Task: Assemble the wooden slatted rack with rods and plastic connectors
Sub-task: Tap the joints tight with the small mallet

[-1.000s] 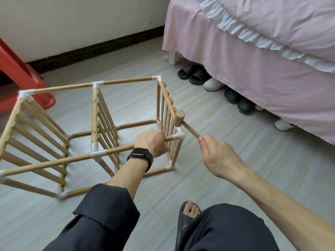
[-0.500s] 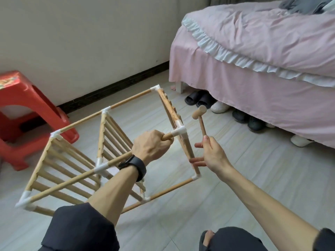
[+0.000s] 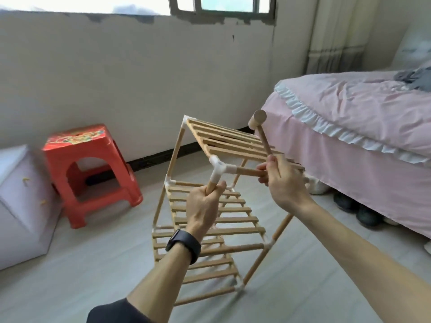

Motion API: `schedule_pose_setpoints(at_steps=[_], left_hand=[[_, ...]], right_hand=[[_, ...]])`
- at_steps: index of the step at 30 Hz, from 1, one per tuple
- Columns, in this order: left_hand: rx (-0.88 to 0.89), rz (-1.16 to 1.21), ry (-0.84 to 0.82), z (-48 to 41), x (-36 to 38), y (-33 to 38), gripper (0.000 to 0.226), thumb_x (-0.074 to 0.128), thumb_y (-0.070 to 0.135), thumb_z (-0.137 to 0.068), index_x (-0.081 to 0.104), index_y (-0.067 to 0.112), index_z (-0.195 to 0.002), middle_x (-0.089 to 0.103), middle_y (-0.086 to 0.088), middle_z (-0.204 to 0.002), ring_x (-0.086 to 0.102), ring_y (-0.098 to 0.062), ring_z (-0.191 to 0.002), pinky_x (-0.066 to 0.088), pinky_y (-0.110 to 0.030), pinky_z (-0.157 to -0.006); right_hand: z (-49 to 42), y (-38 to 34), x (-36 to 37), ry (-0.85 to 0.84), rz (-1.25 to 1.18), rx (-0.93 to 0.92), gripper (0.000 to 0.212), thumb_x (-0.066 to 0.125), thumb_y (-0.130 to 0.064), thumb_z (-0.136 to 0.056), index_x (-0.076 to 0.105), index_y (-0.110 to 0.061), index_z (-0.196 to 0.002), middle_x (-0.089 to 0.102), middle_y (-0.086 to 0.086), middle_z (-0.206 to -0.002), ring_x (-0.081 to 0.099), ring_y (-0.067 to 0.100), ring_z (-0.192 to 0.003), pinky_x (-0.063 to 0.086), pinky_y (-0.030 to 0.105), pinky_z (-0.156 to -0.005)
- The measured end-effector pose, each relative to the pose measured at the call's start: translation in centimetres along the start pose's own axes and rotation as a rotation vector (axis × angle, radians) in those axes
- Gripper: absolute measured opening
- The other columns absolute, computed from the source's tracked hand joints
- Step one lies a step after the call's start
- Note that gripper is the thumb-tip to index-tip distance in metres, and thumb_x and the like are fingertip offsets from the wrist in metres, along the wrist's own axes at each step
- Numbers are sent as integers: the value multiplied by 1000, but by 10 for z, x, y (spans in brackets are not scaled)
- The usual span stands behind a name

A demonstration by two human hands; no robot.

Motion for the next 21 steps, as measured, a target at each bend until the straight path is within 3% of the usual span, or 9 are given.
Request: schedule_pose_setpoints(at_steps=[4, 6, 8, 12, 16, 21], left_hand=[[-93, 113, 88, 21, -14, -30, 39, 64, 16, -96, 52, 18, -58, 41, 13, -42, 36, 0, -38, 32, -13, -40], [-167, 138, 87, 33, -21, -51, 35, 63, 11, -95, 54, 17, -62, 42, 13, -42, 36, -1, -40, 33, -15, -41], [-226, 144, 97, 46, -28, -74, 34, 62, 11, -95, 53, 15, -63, 42, 12, -44, 36, -4, -43, 33, -15, -42], [-262, 122, 185, 61, -38, -97, 39, 62, 11, -95, 48, 17, -59, 38, 10, -45, 33, -1, -37, 28, -14, -37], [-269, 136, 206, 62, -36, -98, 39, 62, 13, -94, 49, 17, -58, 39, 9, -47, 33, -1, -37, 29, -16, -39], [-273, 131, 218, 60, -35, -102, 37, 62, 16, -94, 51, 16, -58, 42, 8, -48, 35, -2, -39, 33, -21, -44]], right_hand=[[10, -16, 23, -141, 66, -52, 34, 32, -39, -109, 59, -19, -106, 67, 4, -99, 69, 18, -89, 58, 43, -84], [19, -27, 31, -191, 98, -84, 31, 34, -37, -109, 58, -18, -104, 66, 6, -95, 70, 15, -74, 58, 30, -66], [32, -38, 37, -233, 163, -137, 30, 35, -36, -109, 60, -22, -103, 63, 1, -83, 61, 8, -64, 47, 20, -57], [62, -53, 46, -394, 301, -219, 27, 39, -38, -107, 64, -34, -96, 53, -7, -57, 47, 8, -49, 38, 26, -49], [85, -64, 49, -479, 466, -246, 32, 39, -39, -106, 64, -30, -89, 56, -6, -56, 53, 10, -53, 39, 29, -50], [94, -75, 49, -419, 533, -351, 32, 36, -38, -106, 62, -25, -94, 54, -4, -54, 55, 12, -53, 38, 25, -47]])
Point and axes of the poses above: each hand's wrist, its own z-axis away from the middle knuckle, its own x-axis out of the palm, y = z × x, the point moved 6 cm from there along -z, towards the middle knuckle
